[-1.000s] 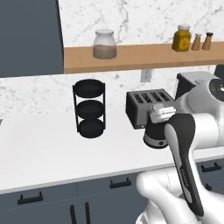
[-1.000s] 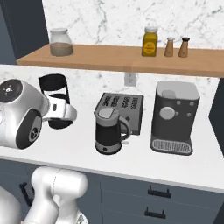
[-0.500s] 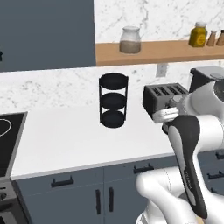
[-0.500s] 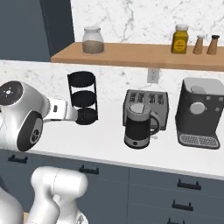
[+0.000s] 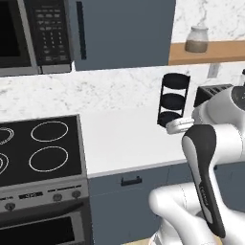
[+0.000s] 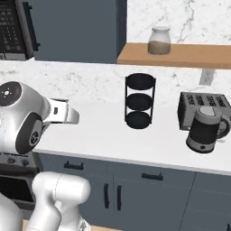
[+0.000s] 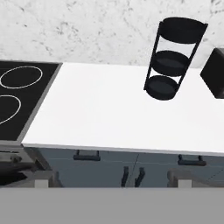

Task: Navigate to the toaster oven.

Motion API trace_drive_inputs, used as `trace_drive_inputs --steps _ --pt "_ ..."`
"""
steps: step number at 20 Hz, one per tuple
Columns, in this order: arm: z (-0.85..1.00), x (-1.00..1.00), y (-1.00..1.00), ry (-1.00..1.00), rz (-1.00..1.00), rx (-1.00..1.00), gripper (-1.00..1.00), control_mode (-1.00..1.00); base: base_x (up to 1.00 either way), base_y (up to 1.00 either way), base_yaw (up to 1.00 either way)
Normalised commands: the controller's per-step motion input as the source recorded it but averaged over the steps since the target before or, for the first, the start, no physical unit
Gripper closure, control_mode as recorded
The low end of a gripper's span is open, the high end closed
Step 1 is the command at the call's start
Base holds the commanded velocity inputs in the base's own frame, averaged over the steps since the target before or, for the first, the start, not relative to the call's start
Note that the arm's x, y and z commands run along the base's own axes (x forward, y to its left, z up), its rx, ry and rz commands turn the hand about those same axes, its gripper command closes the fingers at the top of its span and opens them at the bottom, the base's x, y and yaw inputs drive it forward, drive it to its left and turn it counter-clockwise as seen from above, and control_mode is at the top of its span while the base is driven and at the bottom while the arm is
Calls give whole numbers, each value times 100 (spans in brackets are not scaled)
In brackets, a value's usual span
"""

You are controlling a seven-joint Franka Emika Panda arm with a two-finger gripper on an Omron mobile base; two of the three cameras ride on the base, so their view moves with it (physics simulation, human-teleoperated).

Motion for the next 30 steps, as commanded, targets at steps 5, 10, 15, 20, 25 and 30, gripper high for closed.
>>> trace_drive_inputs --steps 5,10,15,20,25,30 --pt "0 0 0 0 0 0 -100 100 -54 100 -3" --pt "0 0 0 0 0 0 -100 100 -78 100 1" --pt "0 0 0 0 0 0 -100 100 -40 100 51" --pt "0 0 0 0 0 0 -100 100 -1 37 95" --pt "0 0 0 0 0 0 -100 100 0 0 100" --pt "0 0 0 0 0 0 -100 100 0 0 100"
